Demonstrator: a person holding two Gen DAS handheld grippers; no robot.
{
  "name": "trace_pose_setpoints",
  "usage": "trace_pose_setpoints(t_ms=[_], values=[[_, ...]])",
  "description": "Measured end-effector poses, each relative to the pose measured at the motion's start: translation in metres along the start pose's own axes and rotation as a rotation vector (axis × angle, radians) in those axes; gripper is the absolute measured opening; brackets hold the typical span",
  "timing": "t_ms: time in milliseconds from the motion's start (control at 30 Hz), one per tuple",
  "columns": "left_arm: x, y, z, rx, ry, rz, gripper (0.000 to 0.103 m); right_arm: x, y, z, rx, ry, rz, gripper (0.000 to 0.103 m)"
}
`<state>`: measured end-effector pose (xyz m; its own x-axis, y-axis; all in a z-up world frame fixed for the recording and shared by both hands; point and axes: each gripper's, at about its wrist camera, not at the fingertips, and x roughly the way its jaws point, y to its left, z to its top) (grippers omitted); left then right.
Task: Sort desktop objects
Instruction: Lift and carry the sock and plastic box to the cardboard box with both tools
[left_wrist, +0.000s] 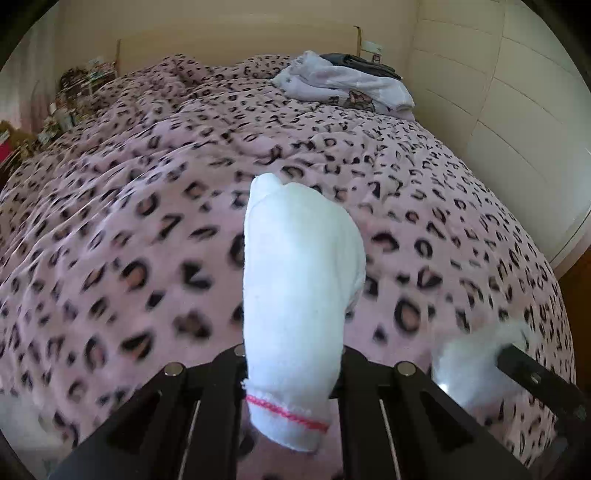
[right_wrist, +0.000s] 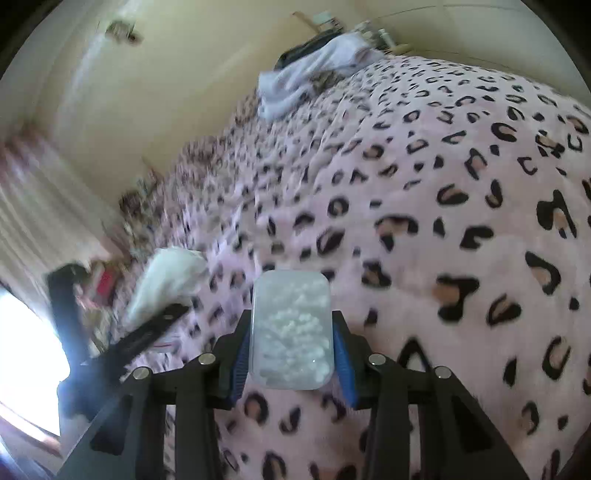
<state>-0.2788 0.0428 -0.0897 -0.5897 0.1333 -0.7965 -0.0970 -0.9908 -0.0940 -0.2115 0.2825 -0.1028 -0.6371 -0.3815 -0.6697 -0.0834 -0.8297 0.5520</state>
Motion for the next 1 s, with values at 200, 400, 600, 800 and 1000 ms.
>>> trace_pose_setpoints(t_ms=[200,400,600,800,1000], values=[[-0.024,0.017,-0.039,-0.012,0.029,0.016,0.01,0.031,0.019,-0.012,-0.044,0.031,-0.065,0.041],[-0.027,0.021,-0.053,-0.022,0.057,0.005,0.01,0.041,0.031,-0.011,-0.07,0.034,-0.101,0.043],[-0.035,0.022,-0.058,-0.022,0.064,0.005,0.01,0.053,0.036,-0.017,-0.082,0.057,-0.129,0.046],[-0.047,0.025,-0.06,-0.01,0.068,0.017,0.01,0.053,0.033,-0.031,-0.042,0.031,-0.123,0.042],[-0.071,0.028,-0.056,-0.011,0.05,0.025,0.01,0.02,0.062,-0.034,-0.097,0.006,-0.09,0.042]])
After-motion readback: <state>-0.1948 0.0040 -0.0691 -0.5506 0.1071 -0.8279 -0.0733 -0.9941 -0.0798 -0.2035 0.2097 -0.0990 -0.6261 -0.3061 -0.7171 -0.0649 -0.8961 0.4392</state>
